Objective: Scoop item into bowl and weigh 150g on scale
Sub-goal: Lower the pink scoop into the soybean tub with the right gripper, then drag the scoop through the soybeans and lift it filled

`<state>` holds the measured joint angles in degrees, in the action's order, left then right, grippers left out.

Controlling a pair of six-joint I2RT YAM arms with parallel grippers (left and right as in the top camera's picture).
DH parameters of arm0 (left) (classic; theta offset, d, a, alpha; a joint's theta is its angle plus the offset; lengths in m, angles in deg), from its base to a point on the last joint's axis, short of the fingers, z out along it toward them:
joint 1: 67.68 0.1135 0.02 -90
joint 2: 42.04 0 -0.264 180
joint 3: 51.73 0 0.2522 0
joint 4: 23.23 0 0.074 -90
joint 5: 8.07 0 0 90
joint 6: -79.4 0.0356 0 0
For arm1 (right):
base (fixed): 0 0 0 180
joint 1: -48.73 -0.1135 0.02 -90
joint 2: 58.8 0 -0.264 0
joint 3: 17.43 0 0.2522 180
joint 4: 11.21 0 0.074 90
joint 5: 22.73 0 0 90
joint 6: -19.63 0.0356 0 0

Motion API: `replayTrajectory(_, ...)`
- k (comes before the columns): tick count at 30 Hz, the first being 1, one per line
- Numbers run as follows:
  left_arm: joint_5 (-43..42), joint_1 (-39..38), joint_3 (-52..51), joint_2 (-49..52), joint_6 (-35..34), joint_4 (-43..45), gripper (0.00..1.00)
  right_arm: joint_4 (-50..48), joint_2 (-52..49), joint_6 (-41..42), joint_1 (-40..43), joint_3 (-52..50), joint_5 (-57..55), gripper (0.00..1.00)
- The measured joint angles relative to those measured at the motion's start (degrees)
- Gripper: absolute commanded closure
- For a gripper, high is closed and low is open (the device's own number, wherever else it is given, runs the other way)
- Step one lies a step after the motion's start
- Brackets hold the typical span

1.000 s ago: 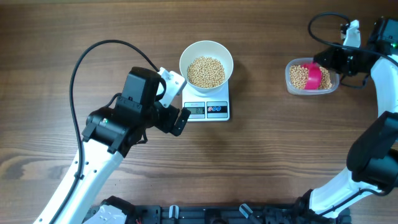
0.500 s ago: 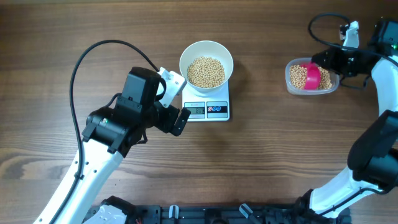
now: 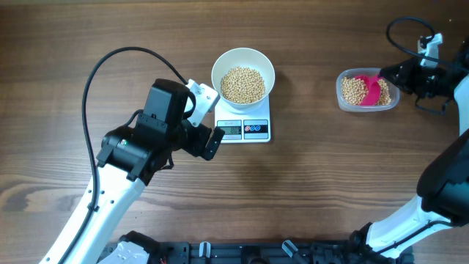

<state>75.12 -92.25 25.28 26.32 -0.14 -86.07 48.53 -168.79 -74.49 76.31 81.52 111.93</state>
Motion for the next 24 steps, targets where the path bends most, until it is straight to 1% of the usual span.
replayTrajectory(10,0.0,0.0,0.0,0.0,0.0,0.0,0.0,-0.5,-0.7,0.0,-0.4,0.0,2.1,0.96)
replayTrajectory(14,0.0,0.0,0.0,0.0,0.0,0.0,0.0,-0.4,-2.1,0.0,2.8,0.0,4.6,0.96)
replayTrajectory(20,0.0,0.0,0.0,0.0,0.0,0.0,0.0,-0.4,-2.4,0.0,3.5,0.0,5.5,0.96)
replayTrajectory(24,0.0,0.0,0.0,0.0,0.0,0.0,0.0,-0.6,-2.5,0.0,5.5,-0.1,7.4,0.96)
